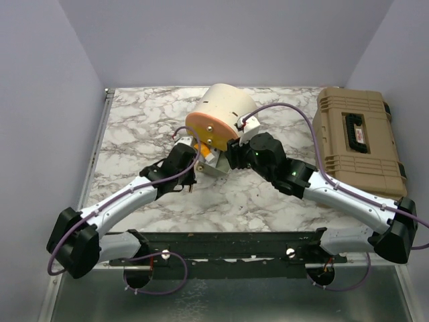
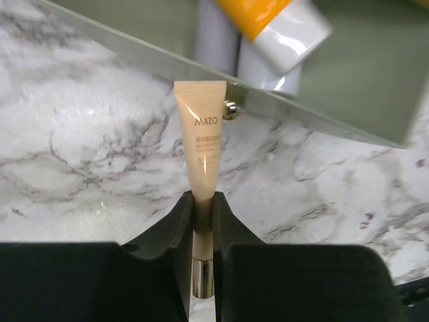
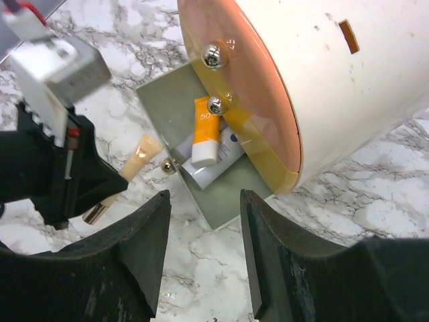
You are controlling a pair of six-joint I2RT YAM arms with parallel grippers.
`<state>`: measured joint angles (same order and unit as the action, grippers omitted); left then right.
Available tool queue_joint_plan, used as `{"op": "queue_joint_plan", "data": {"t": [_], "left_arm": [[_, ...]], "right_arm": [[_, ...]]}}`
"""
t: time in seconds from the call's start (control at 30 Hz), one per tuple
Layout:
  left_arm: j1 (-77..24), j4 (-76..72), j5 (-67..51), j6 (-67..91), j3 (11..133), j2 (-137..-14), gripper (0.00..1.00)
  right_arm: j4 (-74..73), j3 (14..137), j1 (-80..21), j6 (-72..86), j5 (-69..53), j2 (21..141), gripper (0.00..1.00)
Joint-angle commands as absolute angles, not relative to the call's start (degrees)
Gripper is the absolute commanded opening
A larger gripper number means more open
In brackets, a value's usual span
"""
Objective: Organize the makeup
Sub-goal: Pick up the makeup from the center of the board, then place the makeup in the drawer.
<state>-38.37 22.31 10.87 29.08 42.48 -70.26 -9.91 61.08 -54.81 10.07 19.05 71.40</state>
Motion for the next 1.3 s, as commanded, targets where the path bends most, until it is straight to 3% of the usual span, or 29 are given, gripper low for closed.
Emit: {"op": "queue_joint_plan", "data": {"t": [0.0, 0.17, 0.4, 0.67, 0.73, 0.87, 0.97, 1.1, 1.27], "left_arm": [[-38.6, 20.6, 12.9, 29.4, 49.6, -66.0, 0.06], [-38.2, 22.3, 16.5, 28.6, 56.5, -73.4, 0.05], [-36.0, 19.4, 15.8, 39.0, 61.9, -83.4, 0.01], [-36.0, 13.5, 18.1, 54.4, 58.8, -85.3, 0.01], [-36.0, 12.3, 17.5, 55.6, 59.0, -85.2, 0.07], [-35.9, 11.9, 15.7, 54.4, 60.5, -85.9, 0.41], [-35.8, 11.7, 15.6, 54.3, 59.4, -84.7, 0.60], [-35.8, 11.7, 17.0, 51.1, 57.3, -80.4, 0.66], [-35.8, 11.4, 20.7, 48.8, 52.7, -74.0, 0.66]], "right_arm": [[-9.8, 61.1, -55.3, 10.3, 21.6, 70.0, 0.52], [-9.4, 61.1, -55.3, 10.2, 21.2, 69.8, 0.52], [-9.8, 60.4, -55.3, 10.4, 22.7, 69.1, 0.52], [-10.4, 59.9, -55.3, 10.1, 23.9, 68.3, 0.52], [-10.5, 59.9, -55.3, 10.0, 24.1, 68.3, 0.52], [-10.1, 59.4, -55.3, 10.0, 24.2, 68.4, 0.52], [-9.6, 59.9, -55.3, 10.0, 26.5, 69.0, 0.52], [-8.8, 62.8, -53.9, 8.0, 30.4, 70.9, 0.61], [-10.8, 71.1, -43.7, 10.1, 22.7, 76.2, 0.62]]}}
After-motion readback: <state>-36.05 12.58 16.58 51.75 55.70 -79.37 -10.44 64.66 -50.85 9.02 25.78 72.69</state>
